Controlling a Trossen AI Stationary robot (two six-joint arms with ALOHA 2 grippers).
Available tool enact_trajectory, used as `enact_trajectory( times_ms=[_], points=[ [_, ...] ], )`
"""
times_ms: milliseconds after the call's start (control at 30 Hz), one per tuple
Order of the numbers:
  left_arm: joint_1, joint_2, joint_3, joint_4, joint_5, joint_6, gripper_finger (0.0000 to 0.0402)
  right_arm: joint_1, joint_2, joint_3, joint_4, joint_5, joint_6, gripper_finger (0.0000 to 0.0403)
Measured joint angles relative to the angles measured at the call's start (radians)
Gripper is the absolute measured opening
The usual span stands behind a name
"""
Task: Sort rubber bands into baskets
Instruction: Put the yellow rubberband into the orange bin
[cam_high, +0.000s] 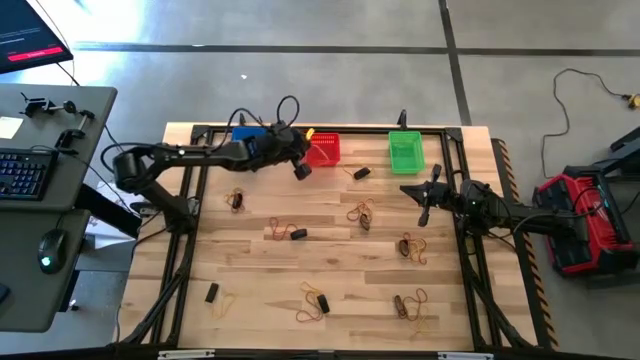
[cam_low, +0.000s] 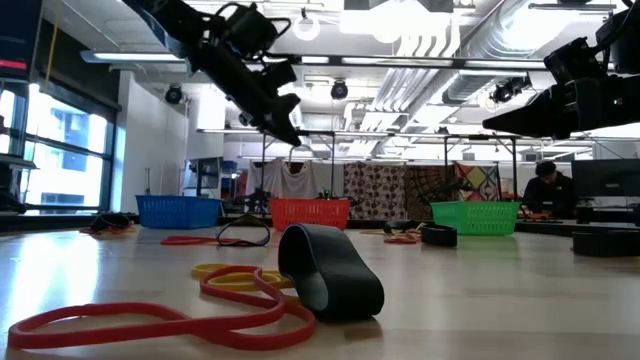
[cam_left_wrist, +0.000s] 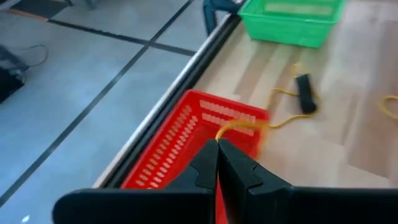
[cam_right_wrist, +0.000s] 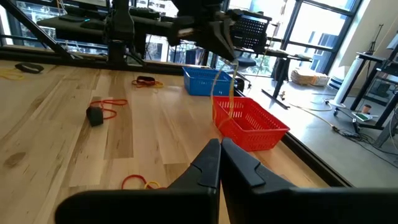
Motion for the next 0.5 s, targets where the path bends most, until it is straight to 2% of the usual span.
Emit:
enact_trajectory(
  times_ms=[500],
  points=[
    [0.107, 0.092, 0.143, -0.01, 0.038, 0.015, 0.0, 0.0, 0.0, 0.0, 0.0, 0.001, 0.0, 0.0]
  ],
)
